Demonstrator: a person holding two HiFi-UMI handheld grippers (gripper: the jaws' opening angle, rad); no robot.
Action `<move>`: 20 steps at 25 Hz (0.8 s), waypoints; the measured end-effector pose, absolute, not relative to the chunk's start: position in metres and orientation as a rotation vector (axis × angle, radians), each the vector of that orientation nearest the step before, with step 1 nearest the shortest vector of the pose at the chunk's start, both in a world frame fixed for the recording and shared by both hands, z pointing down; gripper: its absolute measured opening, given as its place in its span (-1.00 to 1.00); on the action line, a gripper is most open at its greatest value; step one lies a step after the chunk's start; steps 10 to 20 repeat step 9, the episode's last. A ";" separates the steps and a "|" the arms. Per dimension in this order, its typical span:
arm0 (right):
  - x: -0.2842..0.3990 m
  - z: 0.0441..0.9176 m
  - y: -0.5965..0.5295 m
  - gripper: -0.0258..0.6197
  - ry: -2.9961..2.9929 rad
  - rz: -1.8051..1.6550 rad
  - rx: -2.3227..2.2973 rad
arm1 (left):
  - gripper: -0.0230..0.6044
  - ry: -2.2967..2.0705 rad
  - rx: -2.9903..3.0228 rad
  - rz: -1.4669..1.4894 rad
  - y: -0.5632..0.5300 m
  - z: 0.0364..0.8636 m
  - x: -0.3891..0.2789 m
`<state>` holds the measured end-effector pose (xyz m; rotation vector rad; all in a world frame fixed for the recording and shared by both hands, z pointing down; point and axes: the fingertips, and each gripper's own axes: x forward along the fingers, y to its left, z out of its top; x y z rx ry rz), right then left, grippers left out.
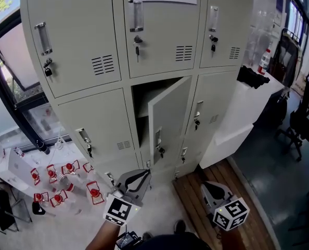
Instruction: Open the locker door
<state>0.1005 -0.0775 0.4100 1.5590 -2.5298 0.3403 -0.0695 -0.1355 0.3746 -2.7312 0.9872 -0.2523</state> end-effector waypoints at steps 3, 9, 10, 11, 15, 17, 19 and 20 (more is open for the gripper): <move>0.103 0.410 -0.071 -0.81 -2.524 0.345 1.573 | -0.83 0.981 -2.729 -0.251 -0.131 0.374 -0.070; 0.105 0.409 -0.061 -0.81 -2.515 0.355 1.587 | -0.83 0.977 -2.726 -0.255 -0.123 0.371 -0.072; 0.105 0.409 -0.061 -0.81 -2.515 0.355 1.587 | -0.83 0.977 -2.726 -0.255 -0.123 0.371 -0.072; 0.105 0.409 -0.061 -0.81 -2.515 0.355 1.587 | -0.83 0.977 -2.726 -0.255 -0.123 0.371 -0.072; 0.105 0.409 -0.061 -0.81 -2.515 0.355 1.587 | -0.83 0.977 -2.726 -0.255 -0.123 0.371 -0.072; 0.105 0.409 -0.061 -0.81 -2.515 0.355 1.587 | -0.83 0.977 -2.726 -0.255 -0.123 0.371 -0.072; 0.105 0.409 -0.061 -0.81 -2.515 0.355 1.587 | -0.83 0.977 -2.726 -0.255 -0.123 0.371 -0.072; 0.105 0.409 -0.061 -0.81 -2.515 0.355 1.587 | -0.83 0.977 -2.726 -0.255 -0.123 0.371 -0.072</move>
